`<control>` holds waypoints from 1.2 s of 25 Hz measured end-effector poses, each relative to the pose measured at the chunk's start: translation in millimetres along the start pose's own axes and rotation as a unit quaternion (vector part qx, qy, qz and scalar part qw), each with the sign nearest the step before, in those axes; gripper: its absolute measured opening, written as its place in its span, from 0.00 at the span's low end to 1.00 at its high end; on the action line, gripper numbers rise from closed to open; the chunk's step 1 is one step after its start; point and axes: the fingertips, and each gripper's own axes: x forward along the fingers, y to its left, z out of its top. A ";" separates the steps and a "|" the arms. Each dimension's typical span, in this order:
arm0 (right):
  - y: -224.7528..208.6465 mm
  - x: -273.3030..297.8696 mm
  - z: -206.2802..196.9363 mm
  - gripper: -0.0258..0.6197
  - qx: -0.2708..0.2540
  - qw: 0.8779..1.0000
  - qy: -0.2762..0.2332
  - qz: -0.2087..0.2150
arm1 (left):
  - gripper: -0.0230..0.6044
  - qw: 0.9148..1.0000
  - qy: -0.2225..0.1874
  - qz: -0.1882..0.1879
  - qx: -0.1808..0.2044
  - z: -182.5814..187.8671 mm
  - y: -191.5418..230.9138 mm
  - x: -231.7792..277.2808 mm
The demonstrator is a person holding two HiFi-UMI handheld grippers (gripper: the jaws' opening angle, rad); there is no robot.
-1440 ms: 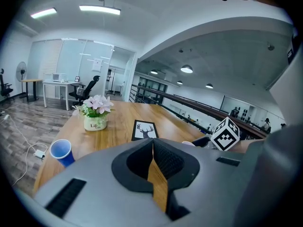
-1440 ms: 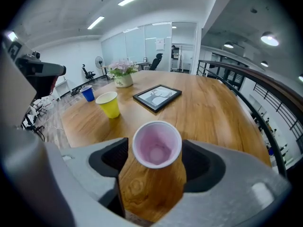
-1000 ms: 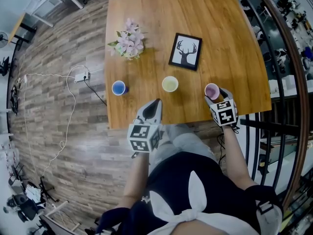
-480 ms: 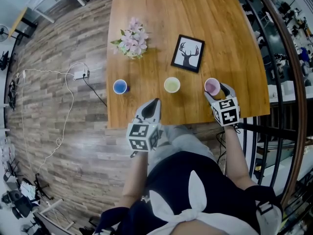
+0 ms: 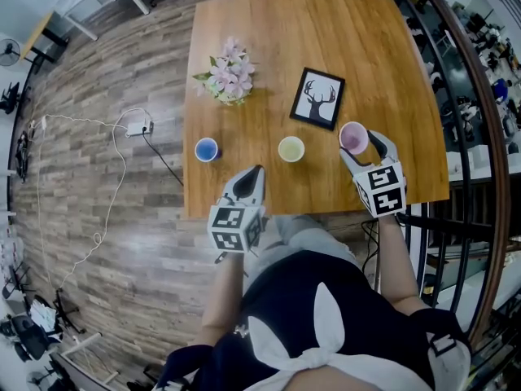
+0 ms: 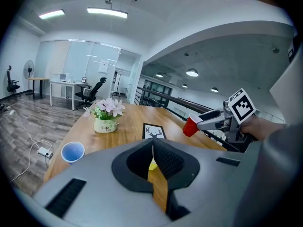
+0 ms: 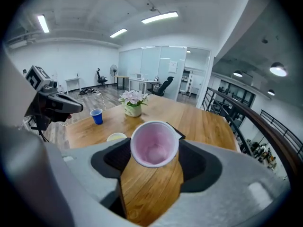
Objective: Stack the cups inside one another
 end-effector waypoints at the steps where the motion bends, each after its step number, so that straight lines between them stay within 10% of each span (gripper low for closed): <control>1: 0.0 -1.6 5.0 0.52 -0.002 1.000 -0.004 0.001 | 0.07 1.000 -0.001 0.001 -0.001 0.8 1.1 -1.0; 30: 58.7 27.7 63.6 0.52 -0.042 0.995 -0.038 0.082 | 0.07 0.999 -0.004 0.032 -0.013 6.6 37.6 -6.9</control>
